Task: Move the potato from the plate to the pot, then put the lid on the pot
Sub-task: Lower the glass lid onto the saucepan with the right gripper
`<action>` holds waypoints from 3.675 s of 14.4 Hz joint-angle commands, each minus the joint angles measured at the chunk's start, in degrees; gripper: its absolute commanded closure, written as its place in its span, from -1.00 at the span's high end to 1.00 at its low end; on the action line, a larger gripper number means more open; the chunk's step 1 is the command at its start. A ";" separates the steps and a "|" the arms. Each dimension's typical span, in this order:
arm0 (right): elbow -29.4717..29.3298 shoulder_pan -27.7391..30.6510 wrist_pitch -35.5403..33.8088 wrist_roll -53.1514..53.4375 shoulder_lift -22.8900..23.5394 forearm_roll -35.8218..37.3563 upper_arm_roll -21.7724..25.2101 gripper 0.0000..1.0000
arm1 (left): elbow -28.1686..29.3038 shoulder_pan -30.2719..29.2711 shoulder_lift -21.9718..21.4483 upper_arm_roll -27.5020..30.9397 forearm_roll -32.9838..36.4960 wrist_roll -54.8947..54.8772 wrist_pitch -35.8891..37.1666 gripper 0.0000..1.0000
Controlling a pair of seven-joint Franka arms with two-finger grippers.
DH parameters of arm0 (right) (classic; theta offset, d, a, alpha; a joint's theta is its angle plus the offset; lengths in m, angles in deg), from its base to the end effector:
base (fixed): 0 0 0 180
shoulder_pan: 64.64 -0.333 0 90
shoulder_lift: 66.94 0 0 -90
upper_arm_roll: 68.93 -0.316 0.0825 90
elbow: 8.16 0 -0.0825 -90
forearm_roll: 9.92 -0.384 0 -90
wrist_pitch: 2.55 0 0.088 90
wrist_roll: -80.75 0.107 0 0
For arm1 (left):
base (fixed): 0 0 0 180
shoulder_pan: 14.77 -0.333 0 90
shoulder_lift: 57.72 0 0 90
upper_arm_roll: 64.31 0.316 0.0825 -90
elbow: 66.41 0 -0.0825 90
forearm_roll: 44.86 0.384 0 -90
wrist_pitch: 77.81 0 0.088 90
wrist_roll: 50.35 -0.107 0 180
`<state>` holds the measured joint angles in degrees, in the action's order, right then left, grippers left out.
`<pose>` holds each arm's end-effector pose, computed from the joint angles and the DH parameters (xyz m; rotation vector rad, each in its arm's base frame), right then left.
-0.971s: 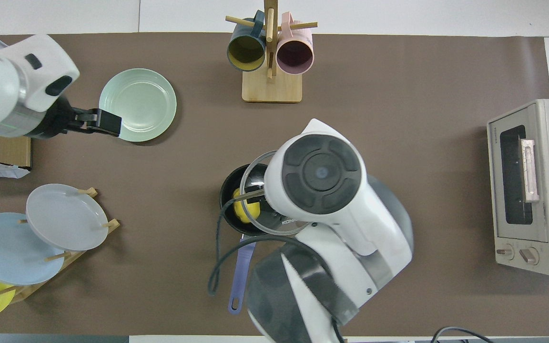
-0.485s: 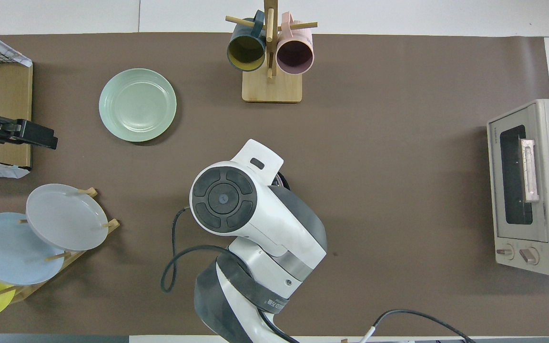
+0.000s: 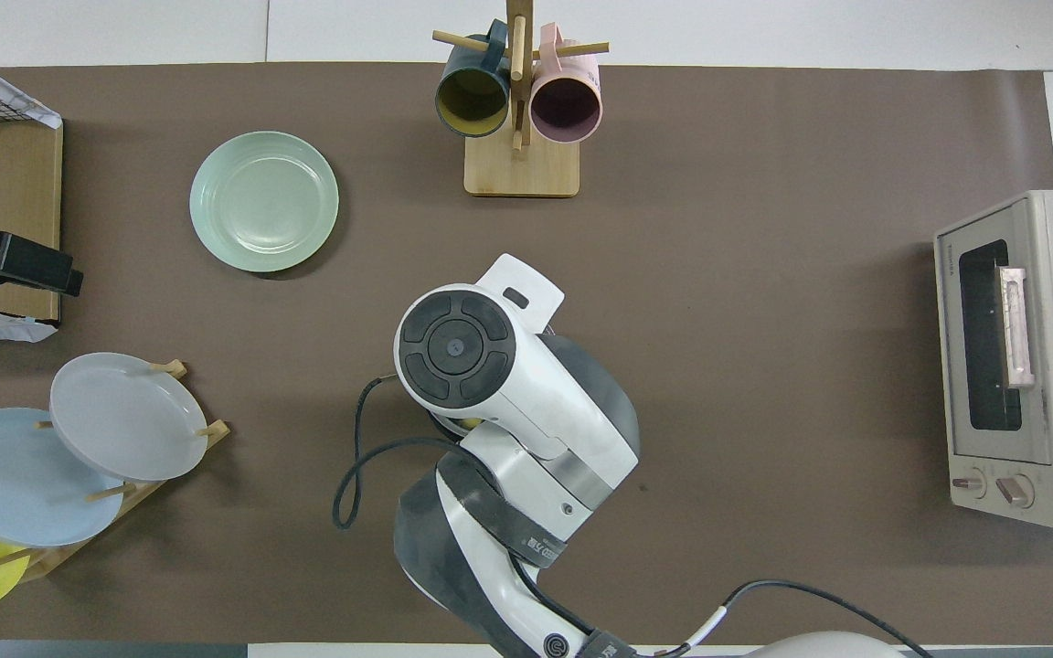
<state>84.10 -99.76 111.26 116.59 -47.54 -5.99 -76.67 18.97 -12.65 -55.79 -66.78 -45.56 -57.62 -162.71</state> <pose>0.4946 0.4399 0.4367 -3.1217 -0.2196 -0.0680 0.5544 -0.0455 0.6359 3.1094 -0.3243 -0.0652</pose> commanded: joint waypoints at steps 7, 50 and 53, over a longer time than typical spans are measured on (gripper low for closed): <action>7.05 -0.29 5.02 1.33 -3.05 -1.65 -0.43 -1.00 | 3.30 0.87 -5.35 -0.17 1.22 1.30 1.14 1.00; 14.70 -1.09 14.60 1.69 -5.16 5.56 -0.26 -1.00 | 3.74 0.87 -4.30 1.41 0.96 6.40 2.02 1.00; 14.70 -0.74 14.52 1.60 -5.07 5.56 -0.26 -1.00 | 3.65 0.78 -4.82 1.41 0.96 6.40 2.11 1.00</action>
<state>96.38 -101.11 124.60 116.95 -51.76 -1.85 -76.63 22.47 -12.09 -59.63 -65.64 -45.34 -51.85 -160.95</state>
